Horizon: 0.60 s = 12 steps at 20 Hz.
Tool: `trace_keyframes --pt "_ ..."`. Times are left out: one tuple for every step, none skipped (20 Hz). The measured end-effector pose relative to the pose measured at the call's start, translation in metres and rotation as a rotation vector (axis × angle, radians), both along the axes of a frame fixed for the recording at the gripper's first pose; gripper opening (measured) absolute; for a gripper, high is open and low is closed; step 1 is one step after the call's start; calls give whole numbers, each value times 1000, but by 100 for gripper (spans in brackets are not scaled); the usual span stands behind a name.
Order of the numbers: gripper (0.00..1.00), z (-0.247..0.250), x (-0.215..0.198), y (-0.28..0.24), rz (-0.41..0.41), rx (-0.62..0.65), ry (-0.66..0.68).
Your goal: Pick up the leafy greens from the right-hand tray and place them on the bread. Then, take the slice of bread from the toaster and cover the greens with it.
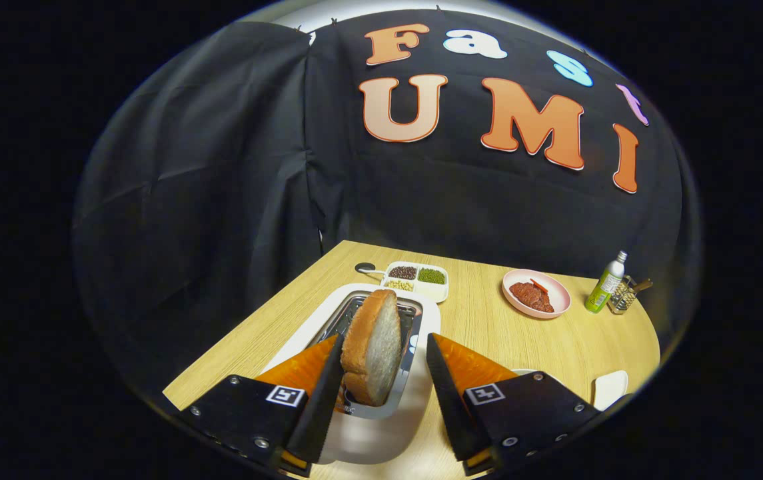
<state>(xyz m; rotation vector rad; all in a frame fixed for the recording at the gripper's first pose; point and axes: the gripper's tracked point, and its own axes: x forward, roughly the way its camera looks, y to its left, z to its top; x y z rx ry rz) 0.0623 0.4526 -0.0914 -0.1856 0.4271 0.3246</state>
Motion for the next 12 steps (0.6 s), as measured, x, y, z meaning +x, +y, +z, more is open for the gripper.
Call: trace_keyframes --pt "68 -2 0 2 -1 16 7" --pt "51 -4 0 3 -7 27 18" --pt "38 -5 0 3 -9 26 23" --pt "24 -5 -1 5 -4 32 29" --pt "19 -4 -1 6 -4 32 24" --pt "14 -2 -2 6 -1 28 15" --pt "12 2 -3 6 2 26 4" --pt "8 7 -3 7 5 35 -9" --pt "7 13 -4 8 9 40 -20" --pt "6 17 -4 8 11 46 -30" --pt "6 24 -5 8 18 51 -37" --pt "6 31 -8 8 23 59 -47"
